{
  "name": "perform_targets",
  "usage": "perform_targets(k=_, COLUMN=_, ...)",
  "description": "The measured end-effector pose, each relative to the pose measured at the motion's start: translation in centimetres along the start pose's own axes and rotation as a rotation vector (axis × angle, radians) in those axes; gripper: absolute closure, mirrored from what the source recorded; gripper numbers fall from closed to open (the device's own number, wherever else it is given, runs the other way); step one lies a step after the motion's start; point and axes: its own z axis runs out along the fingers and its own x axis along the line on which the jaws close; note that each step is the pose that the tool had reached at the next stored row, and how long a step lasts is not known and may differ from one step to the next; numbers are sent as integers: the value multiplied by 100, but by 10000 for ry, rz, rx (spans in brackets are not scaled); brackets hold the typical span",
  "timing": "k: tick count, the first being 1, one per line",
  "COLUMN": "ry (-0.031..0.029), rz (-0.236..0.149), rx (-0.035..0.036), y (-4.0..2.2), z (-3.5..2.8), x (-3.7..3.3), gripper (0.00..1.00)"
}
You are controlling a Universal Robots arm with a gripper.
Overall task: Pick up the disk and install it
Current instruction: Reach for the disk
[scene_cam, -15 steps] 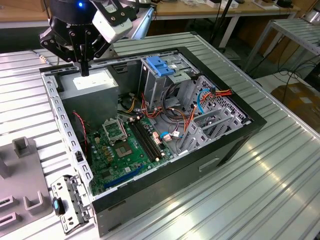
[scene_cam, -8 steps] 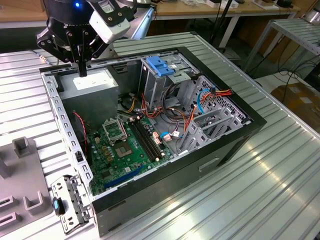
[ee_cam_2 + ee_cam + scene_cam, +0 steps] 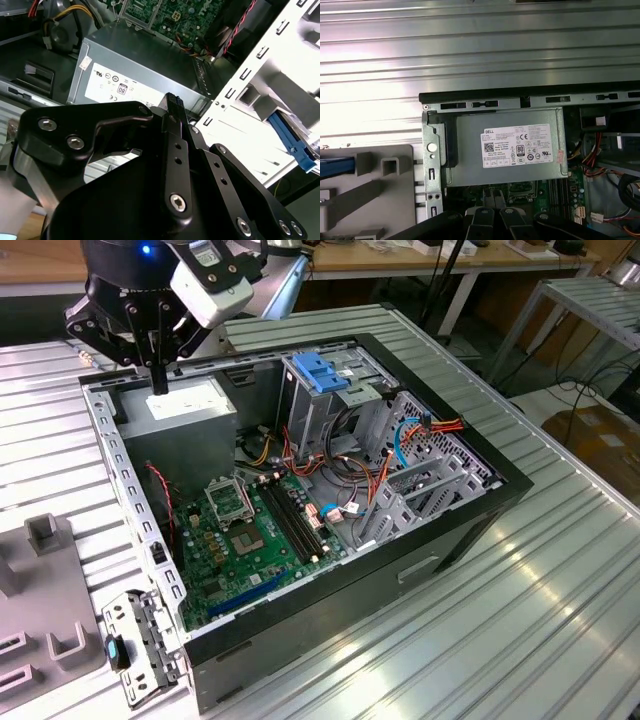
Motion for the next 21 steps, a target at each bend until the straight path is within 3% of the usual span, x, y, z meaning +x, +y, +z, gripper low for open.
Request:
perform_targets(k=6, ry=1, rz=0, rx=0, y=4, z=0, x=13, gripper=89)
perform_targets(k=8, ry=-2, rz=0, rx=34, y=4, z=0, x=13, gripper=89)
perform_targets(k=12, ry=-23, rz=-8, rx=308, y=6, z=0, x=13, gripper=89)
perform_targets(k=13, ry=-26, rz=-9, rx=346, y=5, z=0, x=13, gripper=89)
perform_targets(k=17, ry=-27, rz=-8, rx=354, y=6, z=0, x=18, gripper=89)
perform_targets(k=21, ry=-26, rz=-9, rx=354, y=-1, z=-3, x=100, gripper=89)
